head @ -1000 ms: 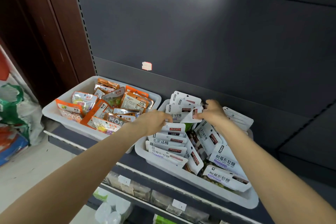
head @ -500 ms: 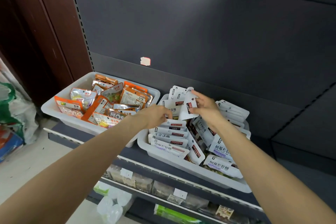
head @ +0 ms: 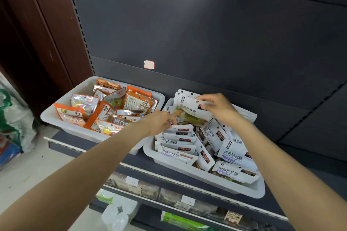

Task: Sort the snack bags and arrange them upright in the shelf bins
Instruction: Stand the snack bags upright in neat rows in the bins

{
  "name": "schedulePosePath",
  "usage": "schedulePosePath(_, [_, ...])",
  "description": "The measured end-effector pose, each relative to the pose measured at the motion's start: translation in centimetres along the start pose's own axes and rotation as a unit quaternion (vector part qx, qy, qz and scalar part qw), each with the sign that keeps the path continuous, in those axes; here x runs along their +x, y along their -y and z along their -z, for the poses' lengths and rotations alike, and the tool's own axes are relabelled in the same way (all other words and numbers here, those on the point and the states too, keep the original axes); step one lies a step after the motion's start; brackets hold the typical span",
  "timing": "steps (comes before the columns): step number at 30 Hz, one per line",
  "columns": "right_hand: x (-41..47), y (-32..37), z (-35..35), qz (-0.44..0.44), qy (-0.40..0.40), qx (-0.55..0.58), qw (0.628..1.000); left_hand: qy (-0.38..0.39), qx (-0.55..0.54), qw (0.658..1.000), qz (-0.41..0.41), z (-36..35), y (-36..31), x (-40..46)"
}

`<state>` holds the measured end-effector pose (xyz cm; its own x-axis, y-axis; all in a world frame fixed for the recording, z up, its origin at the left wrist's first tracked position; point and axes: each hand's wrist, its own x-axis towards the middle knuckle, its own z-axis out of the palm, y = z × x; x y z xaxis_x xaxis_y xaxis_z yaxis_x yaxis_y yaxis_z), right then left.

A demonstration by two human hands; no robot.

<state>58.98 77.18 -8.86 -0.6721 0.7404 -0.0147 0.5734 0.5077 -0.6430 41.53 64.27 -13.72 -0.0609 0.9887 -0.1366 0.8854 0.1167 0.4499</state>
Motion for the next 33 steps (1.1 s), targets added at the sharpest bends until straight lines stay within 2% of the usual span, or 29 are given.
schedulePosePath(2, [0.2,0.3,0.5,0.024,0.033,0.013,0.999,0.000,0.000,1.000,-0.010,-0.1,0.3,0.0])
schedulePosePath(8, [2.1,0.2,-2.3,0.022,0.007,-0.058,0.998,-0.015,-0.007,1.000,-0.015,-0.1,0.7,0.0])
schedulePosePath(14, [4.0,-1.2,-5.4,0.004,-0.049,0.038,0.998,-0.030,-0.079,0.996,0.029,0.1,1.8,0.6])
schedulePosePath(19, [3.8,-2.5,-6.6,-0.025,0.038,-0.009,0.999,-0.046,-0.094,0.994,0.041,0.0,1.6,1.3])
schedulePosePath(23, [2.2,-2.2,-5.4,-0.005,-0.053,-0.004,0.999,-0.062,-0.127,0.989,0.050,0.1,2.0,1.9])
schedulePosePath(25, [0.8,-2.2,-5.1,-0.015,-0.010,0.053,0.998,-0.079,-0.144,0.984,0.063,0.1,2.2,2.2])
schedulePosePath(27, [0.0,-2.8,-5.2,-0.037,0.023,0.048,0.998,-0.098,-0.132,0.984,0.070,0.3,2.3,2.6])
schedulePosePath(33, [-0.3,-3.6,-5.8,-0.050,-0.049,0.024,0.997,-0.180,-0.061,0.977,0.099,1.6,1.6,4.6])
